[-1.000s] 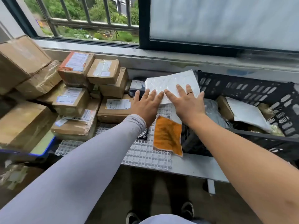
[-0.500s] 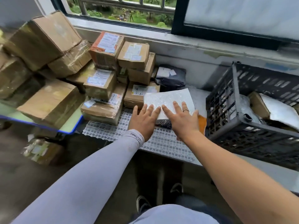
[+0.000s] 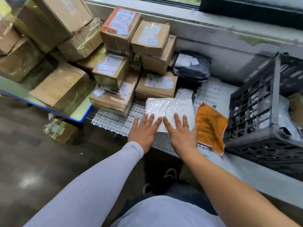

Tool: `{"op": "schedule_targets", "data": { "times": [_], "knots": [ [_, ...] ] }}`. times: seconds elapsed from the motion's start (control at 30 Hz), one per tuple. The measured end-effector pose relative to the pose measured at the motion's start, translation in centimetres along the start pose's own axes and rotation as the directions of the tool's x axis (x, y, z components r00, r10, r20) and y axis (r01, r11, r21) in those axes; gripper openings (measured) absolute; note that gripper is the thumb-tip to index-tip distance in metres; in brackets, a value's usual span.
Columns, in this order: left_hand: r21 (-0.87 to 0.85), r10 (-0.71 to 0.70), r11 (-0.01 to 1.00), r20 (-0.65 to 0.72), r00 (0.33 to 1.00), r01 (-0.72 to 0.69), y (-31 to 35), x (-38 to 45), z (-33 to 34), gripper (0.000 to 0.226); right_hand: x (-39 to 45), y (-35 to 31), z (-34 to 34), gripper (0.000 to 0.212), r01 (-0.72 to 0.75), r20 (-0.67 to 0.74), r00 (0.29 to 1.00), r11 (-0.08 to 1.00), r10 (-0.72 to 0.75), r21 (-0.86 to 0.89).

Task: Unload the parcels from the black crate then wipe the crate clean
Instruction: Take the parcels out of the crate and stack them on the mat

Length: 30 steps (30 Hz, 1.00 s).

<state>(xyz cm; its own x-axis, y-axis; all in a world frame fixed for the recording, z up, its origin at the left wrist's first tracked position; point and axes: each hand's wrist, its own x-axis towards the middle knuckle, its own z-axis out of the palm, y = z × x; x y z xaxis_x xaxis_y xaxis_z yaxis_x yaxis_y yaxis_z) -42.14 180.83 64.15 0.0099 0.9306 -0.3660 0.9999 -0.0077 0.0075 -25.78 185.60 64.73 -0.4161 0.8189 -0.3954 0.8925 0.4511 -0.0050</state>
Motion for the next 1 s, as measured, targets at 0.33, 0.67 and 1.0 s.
{"op": "schedule_targets", "data": {
  "times": [0.33,0.67,1.0],
  "knots": [
    [-0.007,0.005,1.0,0.155,0.988,-0.004,-1.9,1.2,4.6,0.083,1.5,-1.4,5.6,0.084,0.012,0.136,0.99,0.996,-0.024,0.092],
    [-0.14,0.263,0.96,0.145,0.954,-0.243,-4.7,3.9,4.8,0.067,3.2,-4.6,4.5,0.07,-0.218,0.126,0.972,0.96,0.198,0.176],
    [-0.209,0.39,0.897,-0.043,0.92,-0.39,-4.2,5.7,0.1,0.051,4.0,-5.3,1.5,0.047,-0.39,-0.136,0.893,0.889,0.428,0.239]
  ]
}}
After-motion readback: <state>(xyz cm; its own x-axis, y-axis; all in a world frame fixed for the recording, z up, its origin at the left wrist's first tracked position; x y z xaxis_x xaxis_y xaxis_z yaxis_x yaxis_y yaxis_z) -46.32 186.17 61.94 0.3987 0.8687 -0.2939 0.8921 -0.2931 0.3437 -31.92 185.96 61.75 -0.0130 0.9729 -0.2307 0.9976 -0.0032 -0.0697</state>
